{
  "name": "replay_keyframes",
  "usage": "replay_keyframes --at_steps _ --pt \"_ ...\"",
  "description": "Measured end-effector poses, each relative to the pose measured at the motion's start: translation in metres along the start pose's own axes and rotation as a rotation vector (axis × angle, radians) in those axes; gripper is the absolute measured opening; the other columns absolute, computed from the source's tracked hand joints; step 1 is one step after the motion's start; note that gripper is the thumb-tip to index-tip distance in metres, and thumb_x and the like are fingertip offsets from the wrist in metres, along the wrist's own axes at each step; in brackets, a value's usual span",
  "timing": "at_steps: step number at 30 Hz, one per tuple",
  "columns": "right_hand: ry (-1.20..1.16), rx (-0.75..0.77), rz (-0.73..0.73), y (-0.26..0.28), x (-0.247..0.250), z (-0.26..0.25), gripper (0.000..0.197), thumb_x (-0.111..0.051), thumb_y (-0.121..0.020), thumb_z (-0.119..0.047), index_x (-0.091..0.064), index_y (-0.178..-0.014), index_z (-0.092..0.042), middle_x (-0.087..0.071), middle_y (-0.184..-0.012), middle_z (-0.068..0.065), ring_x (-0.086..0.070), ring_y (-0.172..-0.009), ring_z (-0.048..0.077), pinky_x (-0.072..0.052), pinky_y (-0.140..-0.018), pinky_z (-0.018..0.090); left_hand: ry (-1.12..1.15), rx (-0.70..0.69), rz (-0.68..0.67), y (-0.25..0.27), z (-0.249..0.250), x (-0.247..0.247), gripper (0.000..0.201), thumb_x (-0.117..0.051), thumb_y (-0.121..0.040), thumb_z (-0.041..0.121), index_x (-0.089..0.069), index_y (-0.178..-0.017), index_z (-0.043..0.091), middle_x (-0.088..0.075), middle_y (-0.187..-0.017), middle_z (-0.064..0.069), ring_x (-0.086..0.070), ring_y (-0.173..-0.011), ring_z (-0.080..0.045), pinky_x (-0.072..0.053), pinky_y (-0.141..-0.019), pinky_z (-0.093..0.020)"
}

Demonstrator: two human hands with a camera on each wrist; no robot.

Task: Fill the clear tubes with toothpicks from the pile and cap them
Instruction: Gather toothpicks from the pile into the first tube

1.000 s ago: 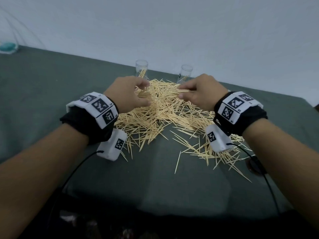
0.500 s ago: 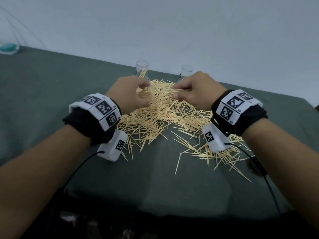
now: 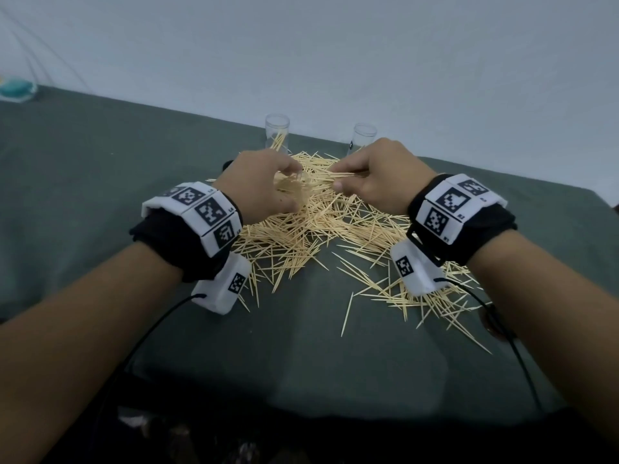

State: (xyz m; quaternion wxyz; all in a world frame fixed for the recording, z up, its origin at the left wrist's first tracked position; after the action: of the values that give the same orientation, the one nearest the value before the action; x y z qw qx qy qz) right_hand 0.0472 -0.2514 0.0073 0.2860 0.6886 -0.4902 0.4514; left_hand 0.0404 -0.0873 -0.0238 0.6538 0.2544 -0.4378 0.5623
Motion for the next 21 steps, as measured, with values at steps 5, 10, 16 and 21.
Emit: replay_keyframes --at_steps 5,10,16,21 --pt "-0.068 0.019 0.047 -0.001 -0.007 -0.002 0.031 -0.069 -0.089 -0.031 -0.068 -0.119 -0.025 -0.067 -0.088 -0.017 -0.060 -0.081 -0.008 -0.040 -0.074 0.004 0.068 0.007 -0.008 0.001 0.004 0.000 0.060 -0.078 -0.076 0.043 -0.058 -0.130 0.024 -0.062 -0.121 0.009 -0.051 -0.102 -0.005 -0.035 -0.087 -0.021" --pt "-0.074 0.046 0.056 -0.001 -0.013 -0.005 0.029 -0.067 -0.091 -0.027 -0.068 -0.120 -0.026 -0.066 -0.084 -0.015 -0.066 -0.082 0.007 -0.042 -0.066 0.000 0.153 0.048 -0.022 0.000 0.001 0.000 0.060 -0.079 -0.075 0.044 -0.058 -0.129 0.027 -0.062 -0.115 0.012 -0.057 -0.106 -0.008 -0.039 -0.086 -0.023" --pt "-0.060 0.049 0.037 0.001 -0.016 -0.003 0.030 -0.067 -0.091 -0.027 -0.067 -0.121 -0.026 -0.072 -0.108 -0.006 -0.065 -0.092 0.007 -0.043 -0.081 0.014 0.173 0.082 -0.008 0.001 -0.004 0.001 0.061 -0.079 -0.075 0.044 -0.058 -0.129 0.025 -0.062 -0.116 0.012 -0.057 -0.105 -0.008 -0.040 -0.085 -0.024" --pt "-0.023 0.048 0.028 0.000 -0.016 -0.002 0.031 -0.065 -0.092 -0.029 -0.066 -0.123 -0.027 -0.071 -0.111 -0.005 -0.064 -0.096 0.005 -0.041 -0.083 0.012 0.170 0.106 0.010 0.001 -0.005 0.002 0.058 -0.080 -0.074 0.043 -0.060 -0.126 0.027 -0.062 -0.114 0.013 -0.056 -0.102 -0.006 -0.039 -0.085 -0.023"
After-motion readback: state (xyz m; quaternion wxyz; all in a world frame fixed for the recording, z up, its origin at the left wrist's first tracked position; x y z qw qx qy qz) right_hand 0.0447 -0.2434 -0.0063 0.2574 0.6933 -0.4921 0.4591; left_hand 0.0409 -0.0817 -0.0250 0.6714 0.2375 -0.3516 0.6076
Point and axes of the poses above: each hand's wrist, its own y-axis away from the middle knuckle, its own x-axis out of the back of the hand, z = x × y, the point moved 8 cm from there along -y, towards the middle knuckle
